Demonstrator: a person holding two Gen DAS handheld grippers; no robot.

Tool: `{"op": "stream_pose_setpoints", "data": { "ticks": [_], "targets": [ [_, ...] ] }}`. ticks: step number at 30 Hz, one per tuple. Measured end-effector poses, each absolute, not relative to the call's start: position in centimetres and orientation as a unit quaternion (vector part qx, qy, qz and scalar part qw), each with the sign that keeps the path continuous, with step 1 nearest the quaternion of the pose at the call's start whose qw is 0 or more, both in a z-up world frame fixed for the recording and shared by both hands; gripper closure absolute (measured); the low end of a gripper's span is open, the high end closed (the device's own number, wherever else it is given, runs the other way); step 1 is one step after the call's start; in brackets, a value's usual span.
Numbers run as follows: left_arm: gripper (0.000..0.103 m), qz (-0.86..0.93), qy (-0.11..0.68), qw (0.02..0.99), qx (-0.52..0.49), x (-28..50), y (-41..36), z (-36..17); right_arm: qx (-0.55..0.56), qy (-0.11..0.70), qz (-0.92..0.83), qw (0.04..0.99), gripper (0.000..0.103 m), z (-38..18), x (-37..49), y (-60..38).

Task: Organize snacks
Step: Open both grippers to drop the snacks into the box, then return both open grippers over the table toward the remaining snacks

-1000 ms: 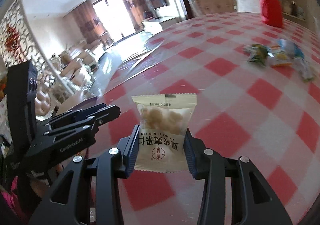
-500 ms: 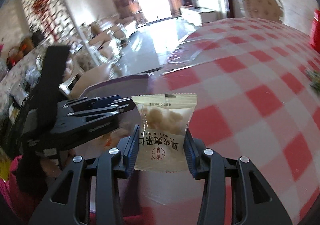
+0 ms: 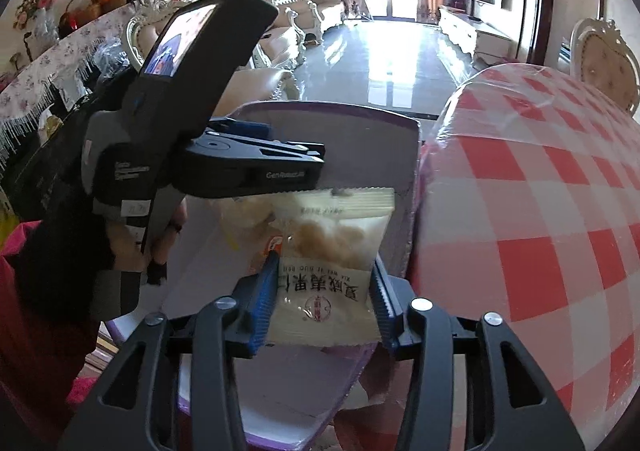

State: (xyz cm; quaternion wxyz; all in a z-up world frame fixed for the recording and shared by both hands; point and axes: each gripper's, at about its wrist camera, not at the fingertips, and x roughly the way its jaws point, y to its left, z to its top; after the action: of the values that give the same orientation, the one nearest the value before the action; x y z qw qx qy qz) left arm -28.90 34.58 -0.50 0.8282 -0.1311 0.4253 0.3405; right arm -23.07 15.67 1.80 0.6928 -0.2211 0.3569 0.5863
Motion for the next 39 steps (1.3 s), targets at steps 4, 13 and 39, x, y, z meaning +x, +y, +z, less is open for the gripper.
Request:
{"op": "stream_pose_setpoints", "data": {
  "ticks": [4, 13, 39],
  "targets": [
    [0.007, 0.377, 0.42, 0.818, -0.109, -29.0, 34.3, 0.3, -0.194, 0.357, 0.596, 0.693, 0.025, 2.5, -22.6, 15.2],
    [0.004, 0.385, 0.373, 0.844, -0.032, -24.9, 28.5, 3.9, -0.119, 0.347, 0.542, 0.756, 0.019, 4.8, -16.9, 8.2],
    [0.002, 0.111, 0.288, 0.946, -0.103, 3.3, 4.8, 4.1, 0.162, 0.407, 0.061, 0.897, 0.016, 1.6, 13.9, -25.1]
  ]
}}
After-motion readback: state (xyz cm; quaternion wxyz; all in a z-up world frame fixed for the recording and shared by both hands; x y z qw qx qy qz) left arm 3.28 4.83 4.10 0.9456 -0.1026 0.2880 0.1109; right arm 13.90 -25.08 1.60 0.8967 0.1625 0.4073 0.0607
